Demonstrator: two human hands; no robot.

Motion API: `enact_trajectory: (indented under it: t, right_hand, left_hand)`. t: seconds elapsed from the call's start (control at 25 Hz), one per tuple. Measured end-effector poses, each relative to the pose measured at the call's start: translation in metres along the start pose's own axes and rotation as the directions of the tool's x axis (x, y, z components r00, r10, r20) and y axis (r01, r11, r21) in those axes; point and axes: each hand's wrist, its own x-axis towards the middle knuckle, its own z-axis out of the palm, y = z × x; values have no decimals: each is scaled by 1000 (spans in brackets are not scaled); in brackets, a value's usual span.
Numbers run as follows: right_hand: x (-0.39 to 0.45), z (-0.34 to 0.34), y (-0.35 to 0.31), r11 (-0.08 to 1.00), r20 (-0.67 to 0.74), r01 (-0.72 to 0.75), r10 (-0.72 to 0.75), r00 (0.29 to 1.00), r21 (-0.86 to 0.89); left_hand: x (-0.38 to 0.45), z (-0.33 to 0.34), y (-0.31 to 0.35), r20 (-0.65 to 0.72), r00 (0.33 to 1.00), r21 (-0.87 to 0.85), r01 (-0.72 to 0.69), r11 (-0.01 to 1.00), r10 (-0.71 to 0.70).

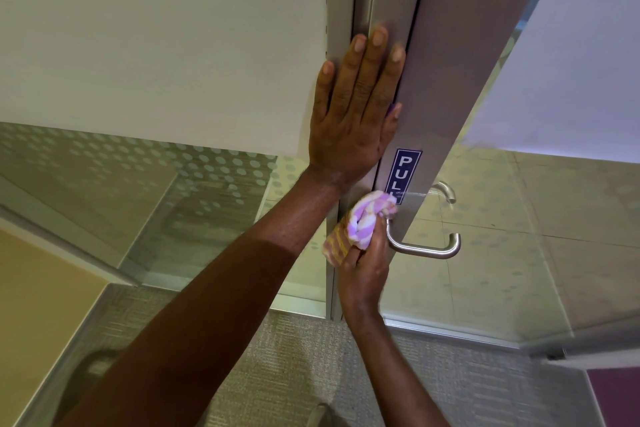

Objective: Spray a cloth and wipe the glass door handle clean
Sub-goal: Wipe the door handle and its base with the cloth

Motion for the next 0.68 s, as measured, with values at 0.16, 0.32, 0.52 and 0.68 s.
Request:
enact_trajectory:
  t: [0.16, 0.32, 0.52, 0.68]
  right_hand:
    - [4, 3, 10, 995, 10, 77, -77, 997, -55]
    - [-21, -1, 67, 992, 153, -31, 49, 987, -119]
    - [-26, -12, 131, 978, 171, -106, 138, 976, -180]
    - [-13, -12, 122, 823, 3, -552, 557, 831, 133]
  left_hand:
    - [0, 0, 1, 0, 1000, -13, -2, 1000, 2]
    - [-1, 1, 1, 3, 1000, -33, 5, 999, -5]
    - [0, 1, -1, 20, 1000, -35, 5, 999, -4]
    - [0, -1, -2, 26, 999, -31, 21, 999, -21]
